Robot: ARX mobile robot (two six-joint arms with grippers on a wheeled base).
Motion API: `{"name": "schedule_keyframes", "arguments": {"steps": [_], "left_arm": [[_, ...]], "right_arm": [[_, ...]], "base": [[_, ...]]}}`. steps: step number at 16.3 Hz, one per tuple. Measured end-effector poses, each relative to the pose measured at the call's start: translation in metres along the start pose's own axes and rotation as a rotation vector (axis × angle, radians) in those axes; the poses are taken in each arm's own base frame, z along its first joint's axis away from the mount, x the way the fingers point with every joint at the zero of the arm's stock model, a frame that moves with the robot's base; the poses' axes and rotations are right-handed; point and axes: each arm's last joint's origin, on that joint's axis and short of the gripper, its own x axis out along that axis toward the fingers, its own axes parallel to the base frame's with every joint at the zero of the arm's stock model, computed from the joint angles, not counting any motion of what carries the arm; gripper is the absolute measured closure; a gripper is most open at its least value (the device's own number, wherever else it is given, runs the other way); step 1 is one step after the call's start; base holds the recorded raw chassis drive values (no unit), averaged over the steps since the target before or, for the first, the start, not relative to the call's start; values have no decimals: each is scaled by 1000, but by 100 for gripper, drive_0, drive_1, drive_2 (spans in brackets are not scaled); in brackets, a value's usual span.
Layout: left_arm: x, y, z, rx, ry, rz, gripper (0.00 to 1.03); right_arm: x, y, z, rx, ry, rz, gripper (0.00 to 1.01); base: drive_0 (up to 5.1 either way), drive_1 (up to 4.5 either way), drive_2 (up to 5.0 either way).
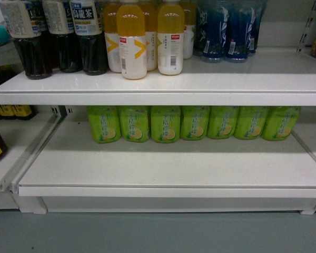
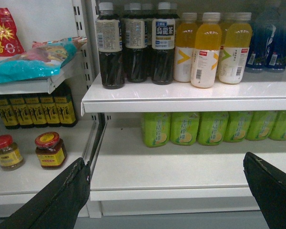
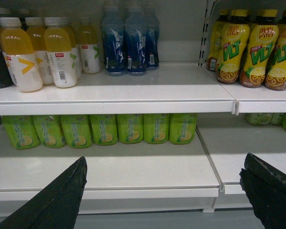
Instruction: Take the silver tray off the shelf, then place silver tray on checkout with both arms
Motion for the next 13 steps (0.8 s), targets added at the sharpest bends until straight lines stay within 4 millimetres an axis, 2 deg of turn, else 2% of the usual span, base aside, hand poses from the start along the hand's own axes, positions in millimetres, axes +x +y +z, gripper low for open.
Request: {"name": "schedule_keyframes", "arguments": {"steps": [13], "left_arm": [[0, 0, 0, 0, 0, 0, 5]], "right_arm": [[0, 0, 0, 0, 0, 0, 3]], "base": [[0, 0, 0]]}}
